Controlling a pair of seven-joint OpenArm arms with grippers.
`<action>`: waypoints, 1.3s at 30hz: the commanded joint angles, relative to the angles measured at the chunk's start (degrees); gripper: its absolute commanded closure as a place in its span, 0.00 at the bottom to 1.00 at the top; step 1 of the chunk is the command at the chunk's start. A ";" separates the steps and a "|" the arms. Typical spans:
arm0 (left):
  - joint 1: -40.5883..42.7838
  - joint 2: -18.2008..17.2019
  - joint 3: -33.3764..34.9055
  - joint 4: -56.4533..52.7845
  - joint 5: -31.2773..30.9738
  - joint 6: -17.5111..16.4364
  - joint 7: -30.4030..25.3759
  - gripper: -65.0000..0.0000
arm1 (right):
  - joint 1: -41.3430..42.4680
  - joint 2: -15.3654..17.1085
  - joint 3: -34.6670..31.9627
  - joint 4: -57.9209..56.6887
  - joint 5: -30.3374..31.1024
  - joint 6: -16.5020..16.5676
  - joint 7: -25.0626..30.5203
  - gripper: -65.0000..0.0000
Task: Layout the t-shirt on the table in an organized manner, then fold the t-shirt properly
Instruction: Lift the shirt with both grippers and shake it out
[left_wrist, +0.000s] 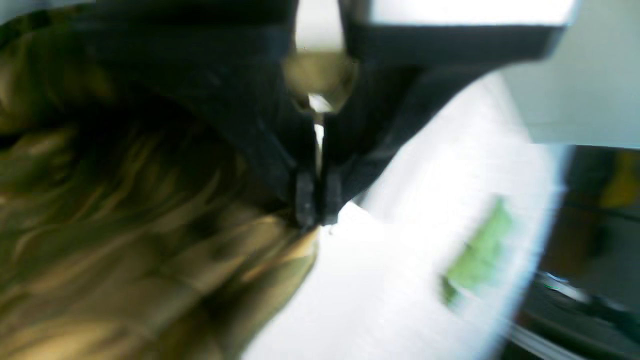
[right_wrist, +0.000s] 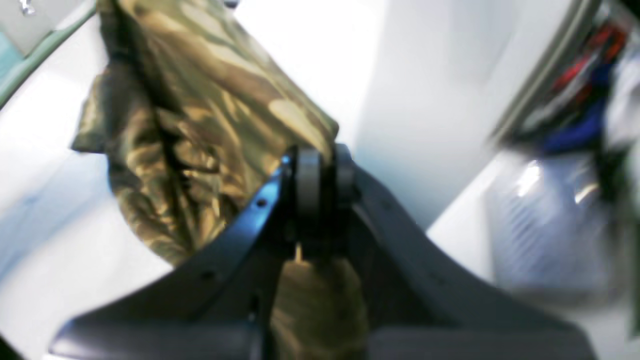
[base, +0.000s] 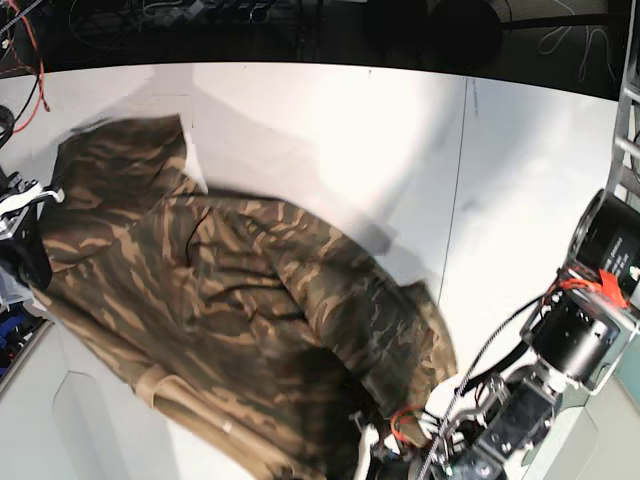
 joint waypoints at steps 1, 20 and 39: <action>-5.20 -1.01 -1.62 -0.52 0.92 3.56 0.68 1.00 | 1.53 2.10 0.83 0.74 -1.64 -1.44 0.98 1.00; -2.05 -7.02 -12.74 -2.40 -17.42 -8.11 14.80 1.00 | 0.28 -5.03 0.33 0.76 12.15 0.39 -5.84 1.00; 18.80 13.09 -12.37 -2.36 -4.44 -11.30 4.46 0.54 | -19.02 -16.59 -13.07 0.74 2.29 0.72 -5.33 1.00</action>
